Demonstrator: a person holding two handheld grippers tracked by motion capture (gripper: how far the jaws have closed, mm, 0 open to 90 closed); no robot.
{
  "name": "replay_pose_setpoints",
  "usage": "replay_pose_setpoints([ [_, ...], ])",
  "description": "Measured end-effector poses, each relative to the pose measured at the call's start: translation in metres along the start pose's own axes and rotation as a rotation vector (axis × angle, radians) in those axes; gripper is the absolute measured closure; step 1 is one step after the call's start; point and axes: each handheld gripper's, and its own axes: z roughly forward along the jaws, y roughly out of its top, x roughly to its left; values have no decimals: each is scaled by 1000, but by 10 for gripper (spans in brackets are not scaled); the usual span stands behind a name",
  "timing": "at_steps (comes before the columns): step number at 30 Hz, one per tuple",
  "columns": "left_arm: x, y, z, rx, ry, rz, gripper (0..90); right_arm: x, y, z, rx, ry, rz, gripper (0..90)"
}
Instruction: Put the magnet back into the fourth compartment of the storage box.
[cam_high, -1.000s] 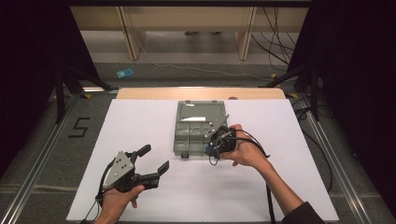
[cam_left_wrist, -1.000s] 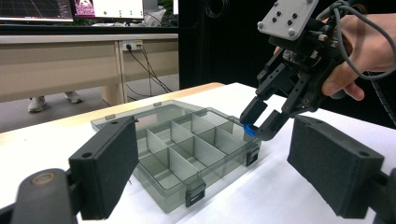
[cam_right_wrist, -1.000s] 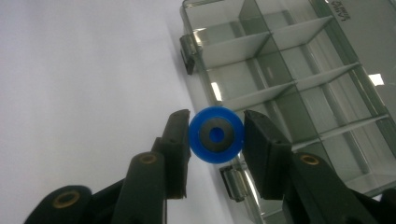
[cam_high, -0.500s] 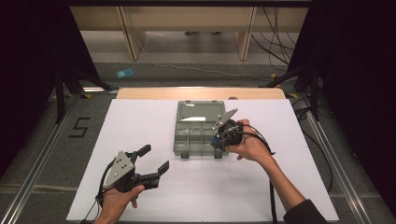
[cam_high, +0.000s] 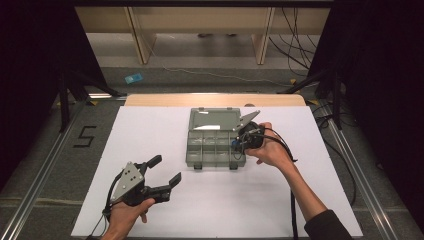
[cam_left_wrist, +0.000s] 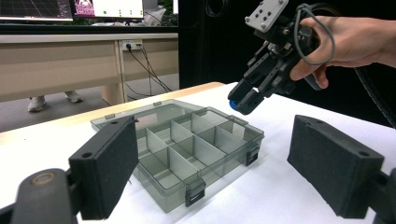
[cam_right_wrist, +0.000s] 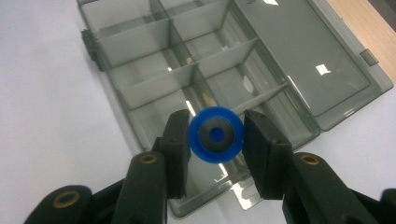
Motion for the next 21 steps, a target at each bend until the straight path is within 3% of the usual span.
replay_pose_setpoints([
  [11, 0, 0, -1, -1, 1, -10, 156, -17, 1, 8, 5, -31, 38, 627],
  [21, 0, 0, -1, 0, 4, -14, 156, -27, 2, 17, 0, -39, 37, 627],
])
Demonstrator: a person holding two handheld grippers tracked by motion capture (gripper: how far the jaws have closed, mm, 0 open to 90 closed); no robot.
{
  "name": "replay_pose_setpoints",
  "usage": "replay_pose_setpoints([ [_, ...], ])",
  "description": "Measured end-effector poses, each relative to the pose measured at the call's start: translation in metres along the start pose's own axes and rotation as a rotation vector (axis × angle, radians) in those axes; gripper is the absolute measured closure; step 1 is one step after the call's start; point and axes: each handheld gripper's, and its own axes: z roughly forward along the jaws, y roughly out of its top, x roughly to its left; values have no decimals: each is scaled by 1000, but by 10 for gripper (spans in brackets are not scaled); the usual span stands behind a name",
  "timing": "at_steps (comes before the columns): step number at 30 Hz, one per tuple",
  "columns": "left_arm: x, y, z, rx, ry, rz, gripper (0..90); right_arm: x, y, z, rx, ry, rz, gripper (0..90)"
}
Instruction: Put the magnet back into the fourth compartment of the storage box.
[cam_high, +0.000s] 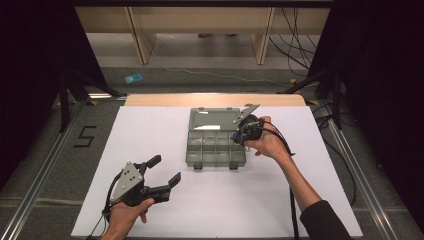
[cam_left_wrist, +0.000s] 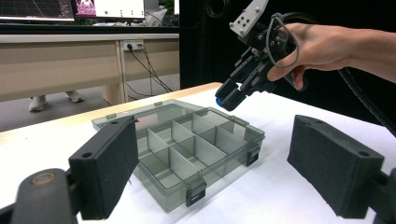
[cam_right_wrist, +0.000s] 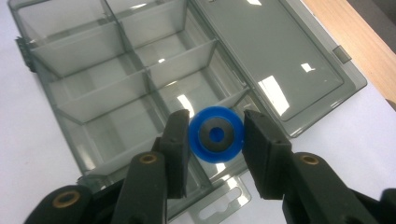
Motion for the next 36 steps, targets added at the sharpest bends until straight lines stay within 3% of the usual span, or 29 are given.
replay_pose_setpoints([
  [14, 1, 0, 0, 1, -2, 2, 156, -7, 0, 11, 9, 4, 37, 627],
  [36, 1, 0, 0, 0, 0, 0, 156, -15, 1, 21, 35, -3, 44, 627],
])
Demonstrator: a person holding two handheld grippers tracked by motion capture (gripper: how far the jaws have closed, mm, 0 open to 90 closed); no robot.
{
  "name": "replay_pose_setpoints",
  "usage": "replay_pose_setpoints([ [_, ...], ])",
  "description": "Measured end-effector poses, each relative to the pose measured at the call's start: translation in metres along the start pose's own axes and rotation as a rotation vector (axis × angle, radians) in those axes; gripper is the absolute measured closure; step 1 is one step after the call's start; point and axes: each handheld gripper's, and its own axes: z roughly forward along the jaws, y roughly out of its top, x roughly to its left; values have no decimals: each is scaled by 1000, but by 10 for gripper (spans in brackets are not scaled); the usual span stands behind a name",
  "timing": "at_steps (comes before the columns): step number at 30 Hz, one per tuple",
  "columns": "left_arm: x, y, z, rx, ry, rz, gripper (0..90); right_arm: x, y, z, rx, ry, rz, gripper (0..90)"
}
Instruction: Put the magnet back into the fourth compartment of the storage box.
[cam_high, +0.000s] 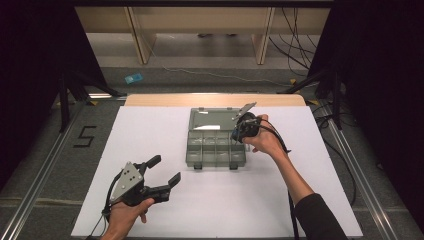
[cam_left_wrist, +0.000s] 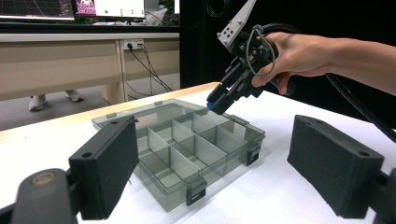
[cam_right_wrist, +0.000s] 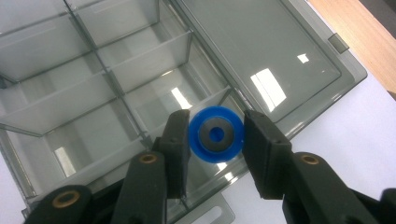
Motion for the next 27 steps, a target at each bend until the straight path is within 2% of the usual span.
replay_pose_setpoints([
  [13, 0, 0, 0, 1, 0, 0, 156, 1, -1, 9, 26, 7, 1, 619],
  [15, 0, 0, 0, 1, 0, 0, 156, 1, -1, 11, 34, 8, -8, 608],
  [21, 0, 0, 0, 2, -1, 2, 156, 0, -2, 11, 40, -4, 18, 522],
  [27, 0, 0, 0, 1, 1, 4, 156, 3, 1, 0, -19, -10, 30, 445],
])
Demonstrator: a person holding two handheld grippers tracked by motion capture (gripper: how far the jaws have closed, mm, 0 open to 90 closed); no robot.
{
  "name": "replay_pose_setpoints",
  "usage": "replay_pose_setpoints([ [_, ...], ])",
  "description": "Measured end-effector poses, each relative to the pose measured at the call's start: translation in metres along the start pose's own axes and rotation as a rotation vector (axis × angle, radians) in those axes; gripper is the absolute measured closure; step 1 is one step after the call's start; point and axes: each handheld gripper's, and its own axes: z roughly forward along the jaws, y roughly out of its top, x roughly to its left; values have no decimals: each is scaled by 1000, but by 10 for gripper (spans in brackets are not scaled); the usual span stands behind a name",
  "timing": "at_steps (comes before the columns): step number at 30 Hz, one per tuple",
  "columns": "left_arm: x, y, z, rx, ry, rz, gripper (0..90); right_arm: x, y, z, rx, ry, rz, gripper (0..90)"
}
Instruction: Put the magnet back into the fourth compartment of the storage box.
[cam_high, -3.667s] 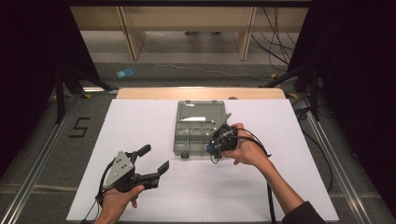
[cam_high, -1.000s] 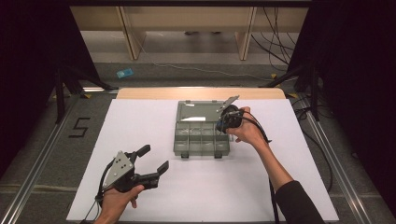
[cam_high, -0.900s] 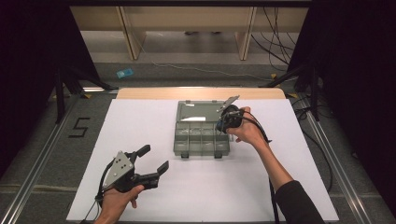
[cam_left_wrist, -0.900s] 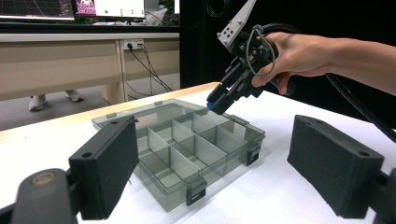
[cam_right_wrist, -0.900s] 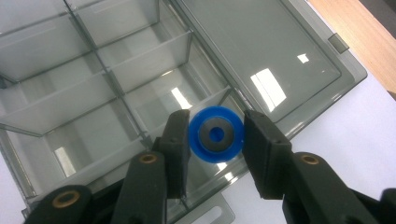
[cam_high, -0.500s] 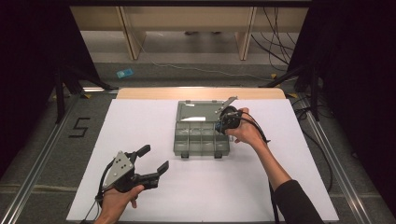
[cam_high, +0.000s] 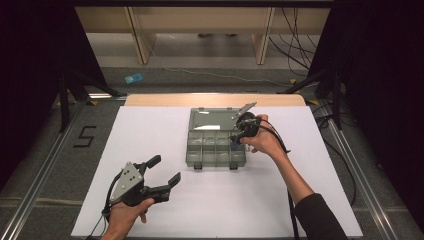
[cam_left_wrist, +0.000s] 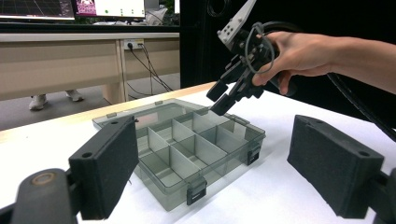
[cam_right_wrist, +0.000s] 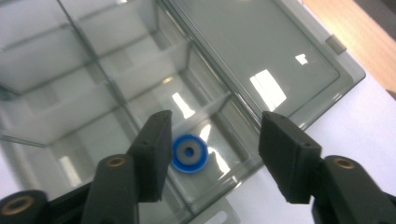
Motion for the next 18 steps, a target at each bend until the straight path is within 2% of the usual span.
replay_pose_setpoints([
  [4, 0, 0, 0, -3, -2, 1, 156, 6, 3, -10, -34, 2, 18, 379],
  [5, 0, 0, 0, -1, -2, 1, 156, 7, 3, -12, -42, -1, 8, 364],
  [8, 0, 0, 0, -1, -3, -1, 156, 11, 4, -15, -49, 7, 27, 333],
  [14, 0, 0, 0, -3, 0, -1, 156, 20, 6, -19, -62, 19, 0, 317],
  [18, 0, 0, 0, -3, -1, 1, 156, 26, 6, -25, -94, 23, 13, 314],
])
